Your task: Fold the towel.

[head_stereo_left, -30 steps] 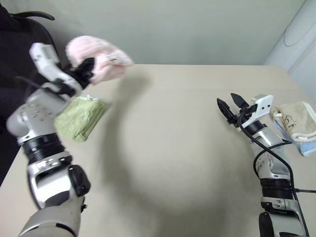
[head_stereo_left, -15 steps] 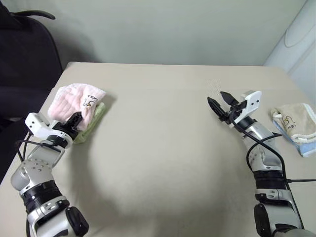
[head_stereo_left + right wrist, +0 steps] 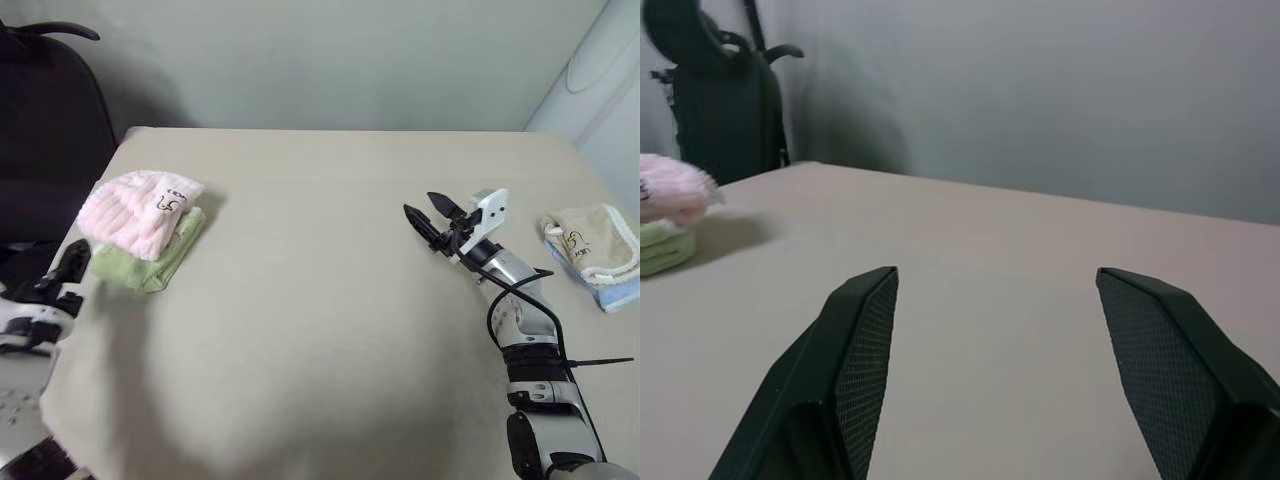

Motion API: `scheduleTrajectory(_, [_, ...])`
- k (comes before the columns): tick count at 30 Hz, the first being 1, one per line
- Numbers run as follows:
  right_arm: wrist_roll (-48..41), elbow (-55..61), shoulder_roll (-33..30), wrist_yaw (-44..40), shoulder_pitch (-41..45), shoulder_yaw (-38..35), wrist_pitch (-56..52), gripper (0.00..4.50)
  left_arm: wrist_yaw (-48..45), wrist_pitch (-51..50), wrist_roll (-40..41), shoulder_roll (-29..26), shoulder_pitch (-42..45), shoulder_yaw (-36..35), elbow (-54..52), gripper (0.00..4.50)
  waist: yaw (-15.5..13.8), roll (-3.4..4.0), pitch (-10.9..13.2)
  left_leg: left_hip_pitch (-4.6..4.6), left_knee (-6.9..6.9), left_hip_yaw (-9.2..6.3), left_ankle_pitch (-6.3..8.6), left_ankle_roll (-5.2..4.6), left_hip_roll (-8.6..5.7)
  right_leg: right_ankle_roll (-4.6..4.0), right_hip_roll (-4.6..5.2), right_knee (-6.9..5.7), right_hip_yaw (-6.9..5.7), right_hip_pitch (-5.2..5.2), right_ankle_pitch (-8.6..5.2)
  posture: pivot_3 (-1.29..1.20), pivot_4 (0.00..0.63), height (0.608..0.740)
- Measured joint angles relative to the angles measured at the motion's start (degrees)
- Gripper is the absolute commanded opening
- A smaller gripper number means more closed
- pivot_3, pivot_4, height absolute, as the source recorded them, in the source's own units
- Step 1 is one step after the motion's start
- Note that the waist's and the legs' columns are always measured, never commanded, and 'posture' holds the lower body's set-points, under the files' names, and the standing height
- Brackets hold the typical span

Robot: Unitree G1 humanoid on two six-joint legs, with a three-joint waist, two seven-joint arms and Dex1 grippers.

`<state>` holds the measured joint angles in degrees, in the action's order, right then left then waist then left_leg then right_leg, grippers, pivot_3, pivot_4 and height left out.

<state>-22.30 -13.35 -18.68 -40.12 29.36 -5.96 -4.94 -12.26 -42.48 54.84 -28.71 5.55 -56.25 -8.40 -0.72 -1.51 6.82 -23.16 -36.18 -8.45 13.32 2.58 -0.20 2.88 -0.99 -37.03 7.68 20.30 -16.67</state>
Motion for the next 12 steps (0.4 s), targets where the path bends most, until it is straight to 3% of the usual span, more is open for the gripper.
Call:
scheduleTrajectory(2, [0.1, -0.1, -0.1, -1.6, -0.2, 1.1, -0.2, 3.34, -3.0, 0.1, 0.3, -1.3, -3.8, 1.4, -5.2, 4.47, -0.1, -0.01, 0.0, 0.0, -0.01, -0.03, 0.0, 0.0, -0.02, -0.03, 0.01, 0.0, -0.01, -0.02, 0.0, 0.0, 0.15, 0.74])
scheduleTrajectory(5, [0.3, -1.0, -0.3, -2.9, -0.3, 2.0, -0.2, 3.34, -8.3, 0.1, -0.2, -3.6, -9.0, 9.0, -15.2, 4.47, -0.3, 0.01, 0.0, 0.0, -0.01, -0.06, 0.01, -0.01, -0.04, -0.05, 0.02, 0.01, -0.04, -0.05, 0.01, 0.0, 0.15, 0.74])
scheduleTrajectory(10, [1.1, -0.7, -1.4, -4.9, -0.7, 2.9, -0.4, 3.34, -12.6, 2.0, -11.4, -7.9, -8.1, 36.1, -26.8, 4.47, -0.4, 0.01, 0.0, 0.0, 0.0, -0.04, 0.03, 0.03, 0.0, -0.19, 0.02, -0.02, -0.1, 0.0, 0.06, 0.0, 0.15, 0.74])
scheduleTrajectory(12, [1.2, 0.4, -2.3, -5.7, -2.0, 3.4, -0.8, 3.34, -12.8, 3.7, -15.4, -6.7, -5.7, 43.3, -26.7, 4.47, -0.3, 0.01, 0.0, -0.04, 0.04, -0.02, 0.04, 0.05, 0.02, -0.21, 0.02, -0.03, -0.12, 0.05, 0.07, 0.0, 0.15, 0.74])
